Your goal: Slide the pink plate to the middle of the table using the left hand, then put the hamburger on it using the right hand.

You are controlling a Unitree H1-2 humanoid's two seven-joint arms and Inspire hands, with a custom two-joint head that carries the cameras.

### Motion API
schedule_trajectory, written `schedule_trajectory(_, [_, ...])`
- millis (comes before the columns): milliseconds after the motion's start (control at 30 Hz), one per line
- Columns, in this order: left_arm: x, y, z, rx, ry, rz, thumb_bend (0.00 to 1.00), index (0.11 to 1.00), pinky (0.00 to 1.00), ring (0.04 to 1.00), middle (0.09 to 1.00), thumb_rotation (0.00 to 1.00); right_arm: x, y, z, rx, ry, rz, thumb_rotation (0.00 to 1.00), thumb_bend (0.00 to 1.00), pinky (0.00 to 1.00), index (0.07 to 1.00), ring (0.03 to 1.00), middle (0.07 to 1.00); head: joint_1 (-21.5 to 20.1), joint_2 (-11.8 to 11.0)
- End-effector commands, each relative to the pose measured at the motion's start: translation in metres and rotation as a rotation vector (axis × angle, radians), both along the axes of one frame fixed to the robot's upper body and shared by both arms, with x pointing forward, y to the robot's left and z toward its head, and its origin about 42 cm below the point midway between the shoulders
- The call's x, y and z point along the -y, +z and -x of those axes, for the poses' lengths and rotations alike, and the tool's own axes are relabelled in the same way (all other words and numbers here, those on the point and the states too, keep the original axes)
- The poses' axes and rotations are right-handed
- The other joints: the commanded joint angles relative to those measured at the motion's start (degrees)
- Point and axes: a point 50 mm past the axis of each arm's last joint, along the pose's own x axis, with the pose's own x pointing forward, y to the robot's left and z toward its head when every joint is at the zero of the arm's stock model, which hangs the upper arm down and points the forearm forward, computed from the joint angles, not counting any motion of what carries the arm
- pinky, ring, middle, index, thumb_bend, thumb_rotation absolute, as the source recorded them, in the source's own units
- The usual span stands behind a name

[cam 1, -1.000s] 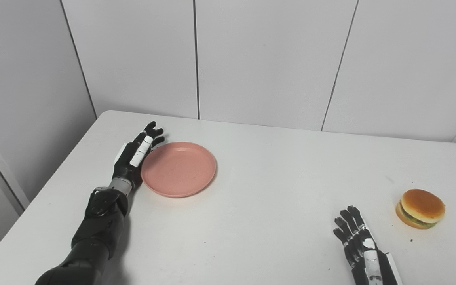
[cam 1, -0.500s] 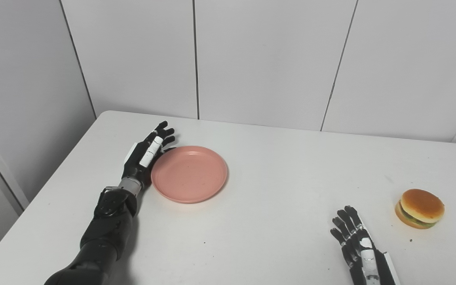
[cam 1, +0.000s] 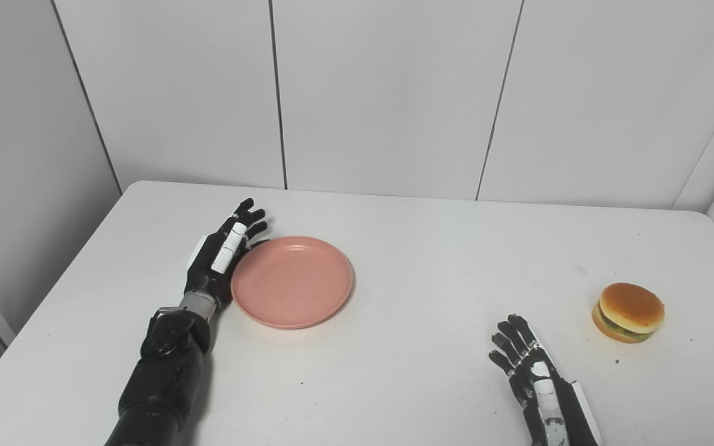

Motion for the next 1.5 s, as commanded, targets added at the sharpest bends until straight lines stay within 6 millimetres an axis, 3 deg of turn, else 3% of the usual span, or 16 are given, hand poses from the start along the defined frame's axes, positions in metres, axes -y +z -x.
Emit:
schedule_trajectory(0, [0.007,0.006,-0.003,-0.005,-0.016,-0.011,0.98,0.917,0.75,0.899,0.906,0.73,-0.012,-0.019,0.024,-0.116,0.005,-0.022,0.88,0.83,0.90,0.917,0.909,0.913,-0.54,0.24])
schedule_trajectory(400, [0.023,0.002,0.011,-0.072,-0.050,-0.032,0.96,0.924,0.86,0.923,0.929,0.74,-0.028,-0.015,0.022,-0.118,0.006,-0.017,0.88,0.85,0.89,0.917,0.906,0.911,-4.43,0.85])
schedule_trajectory(667, [0.045,-0.008,0.023,-0.038,0.071,0.050,0.91,0.931,0.92,0.924,0.930,0.72,-0.034,-0.014,0.021,-0.115,0.010,-0.022,0.89,0.82,0.88,0.917,0.903,0.915,-5.28,1.12])
schedule_trajectory(800, [0.055,-0.011,0.027,-0.029,0.093,0.073,0.94,0.958,0.94,0.935,0.946,0.74,-0.036,-0.013,0.020,-0.118,0.012,-0.023,0.89,0.82,0.88,0.918,0.902,0.912,-5.55,1.23])
schedule_trajectory(1067, [0.070,-0.008,0.036,0.004,0.083,0.069,0.95,0.933,0.93,0.930,0.935,0.76,-0.045,-0.014,0.018,-0.119,0.017,-0.026,0.87,0.82,0.88,0.924,0.910,0.916,-9.37,1.04])
schedule_trajectory(1200, [0.073,-0.007,0.039,0.002,0.089,0.090,0.93,0.947,0.96,0.933,0.936,0.76,-0.051,-0.015,0.017,-0.116,0.019,-0.029,0.87,0.83,0.88,0.918,0.912,0.915,-11.39,0.72])
schedule_trajectory(1300, [0.075,-0.006,0.040,-0.002,0.087,0.111,0.98,0.955,0.99,0.943,0.944,0.74,-0.054,-0.015,0.015,-0.114,0.022,-0.034,0.86,0.81,0.90,0.921,0.915,0.922,-12.01,0.56])
schedule_trajectory(1467, [0.075,-0.004,0.040,0.001,0.070,0.122,0.98,0.958,1.00,0.961,0.951,0.74,-0.061,-0.017,0.013,-0.102,0.030,-0.023,0.88,0.79,0.91,0.932,0.924,0.934,-14.45,0.03])
